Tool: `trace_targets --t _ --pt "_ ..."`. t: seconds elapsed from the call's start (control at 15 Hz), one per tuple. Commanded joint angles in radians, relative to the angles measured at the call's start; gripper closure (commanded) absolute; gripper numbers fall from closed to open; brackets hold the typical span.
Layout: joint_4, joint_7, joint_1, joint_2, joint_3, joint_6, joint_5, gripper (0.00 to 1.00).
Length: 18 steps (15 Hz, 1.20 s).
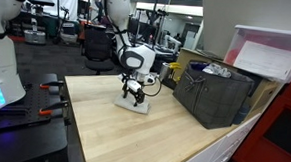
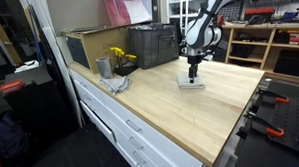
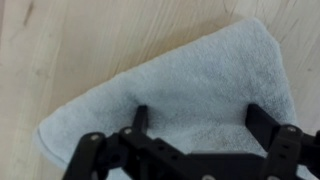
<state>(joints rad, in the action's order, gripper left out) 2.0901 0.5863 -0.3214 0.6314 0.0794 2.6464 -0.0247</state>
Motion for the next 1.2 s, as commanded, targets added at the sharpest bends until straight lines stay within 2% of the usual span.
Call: trace_targets --t 0.0,0.2,0.47,0.8,1.0,1.13 --pt "-0.059 0.030 -0.043 0.071 0.048 -0.012 -0.038 0.00" --pt "-0.062 0.119 -0.085 0.088 0.098 0.009 -0.036 0.00" --pt "-0.049 0.290 -0.099 0.065 0.118 0.003 0.004 0.00" --pt "-0.042 0.464 -0.081 0.048 0.122 -0.010 0.050 0.00" --pt "-0.040 0.523 -0.068 0.045 0.120 -0.013 0.092 0.00" --pt "-0.033 0.517 -0.056 0.032 0.114 -0.007 0.109 0.00"
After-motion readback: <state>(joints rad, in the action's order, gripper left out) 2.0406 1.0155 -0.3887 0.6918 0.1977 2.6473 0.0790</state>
